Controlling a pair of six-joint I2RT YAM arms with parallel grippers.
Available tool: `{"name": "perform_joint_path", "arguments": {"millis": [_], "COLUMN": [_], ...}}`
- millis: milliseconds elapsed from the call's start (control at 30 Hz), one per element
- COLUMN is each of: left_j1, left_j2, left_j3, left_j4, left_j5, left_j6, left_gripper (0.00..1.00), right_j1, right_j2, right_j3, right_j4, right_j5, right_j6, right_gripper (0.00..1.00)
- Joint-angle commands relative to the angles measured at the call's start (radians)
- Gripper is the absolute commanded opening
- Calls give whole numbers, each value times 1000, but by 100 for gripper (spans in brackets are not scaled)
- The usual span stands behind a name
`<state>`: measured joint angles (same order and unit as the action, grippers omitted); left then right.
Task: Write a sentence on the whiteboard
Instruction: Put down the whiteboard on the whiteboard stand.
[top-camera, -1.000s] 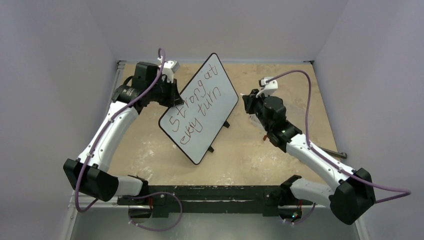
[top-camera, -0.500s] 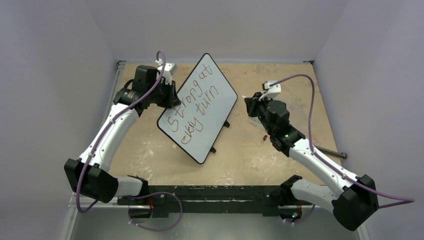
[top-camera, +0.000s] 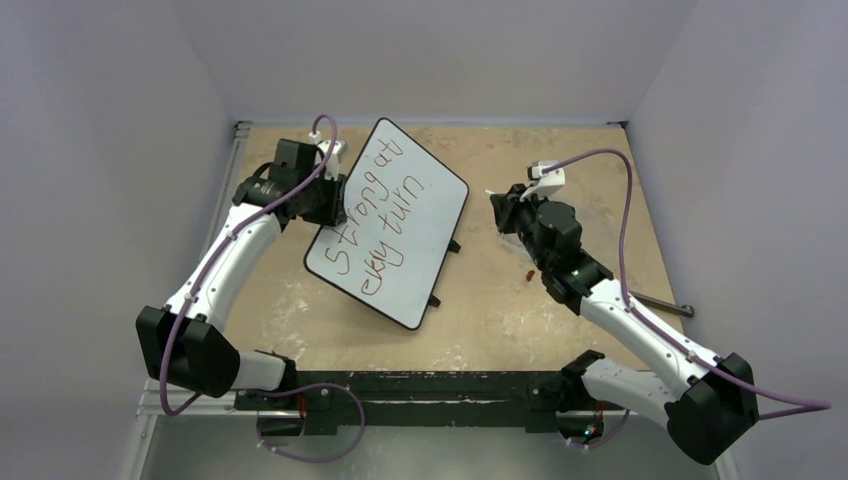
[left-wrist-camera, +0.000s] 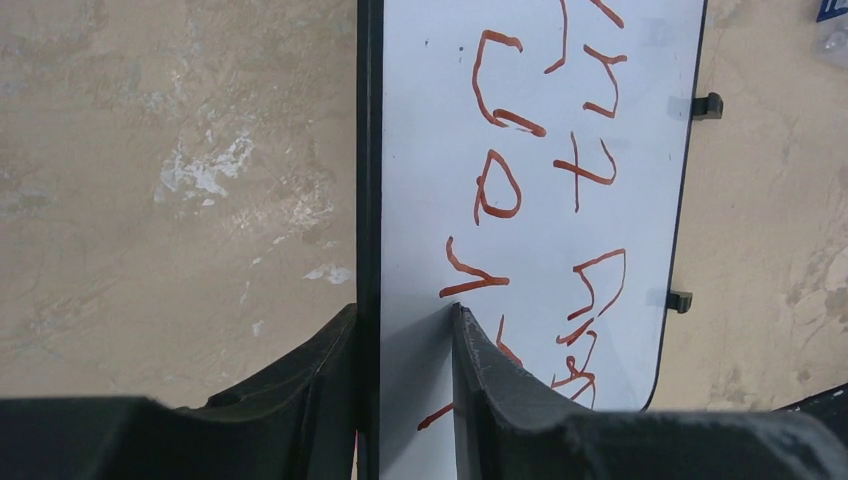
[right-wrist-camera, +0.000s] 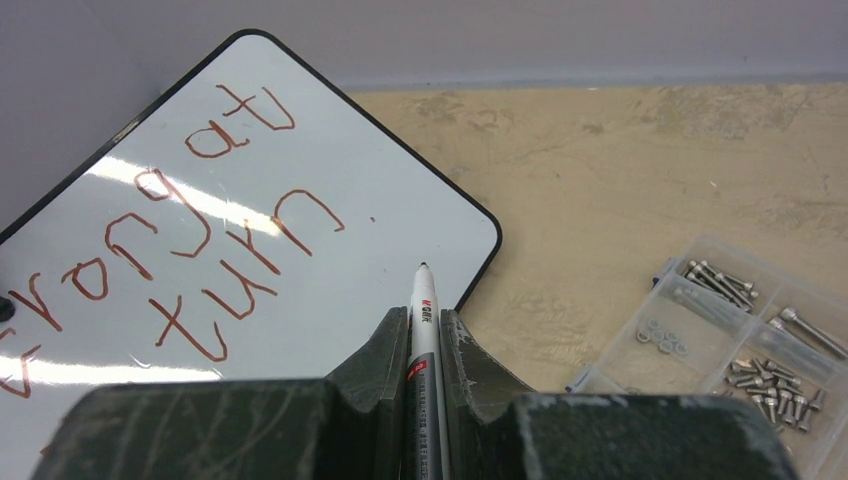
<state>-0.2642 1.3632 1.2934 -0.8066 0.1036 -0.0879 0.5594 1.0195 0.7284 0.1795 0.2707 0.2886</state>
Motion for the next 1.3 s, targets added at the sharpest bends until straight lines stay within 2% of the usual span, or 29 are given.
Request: {"name": "perform_joint_path", "arguments": {"millis": [0, 233, 467, 933, 1133, 1200, 1267], "left_j1": [-4, -4, -4, -4, -43, -65, -93], "left_j2": [7, -23, -48, -118, -222, -258, -279], "left_j3": [-28, -32, -32, -40, -16, -18, -20], "left_j4": [-56, -40, -30, 1, -8, -9, -10], "left_j5": [-98, -100, -77, -84, -99, -85, -75], "left_j6": [80, 76, 75, 77, 33, 10, -14], "left_gripper": [32, 41, 45, 63, 72, 82, 85], "right_j1": [-6, -6, -6, -6, -6, -7, -7], "right_j2": [-23, -20, -13, -22, -43, -45, -43], "right_j3": [0, 2, 7, 31, 84, 108, 139], "right_j4": [28, 27, 23, 0, -49, -73, -94], "right_j5": [-2, -2, -5, -2, 13, 34, 60], "right_j6": [7, 11, 13, 4, -20, -27, -32], "right_gripper": [0, 0, 0, 0, 0, 0, 0]}}
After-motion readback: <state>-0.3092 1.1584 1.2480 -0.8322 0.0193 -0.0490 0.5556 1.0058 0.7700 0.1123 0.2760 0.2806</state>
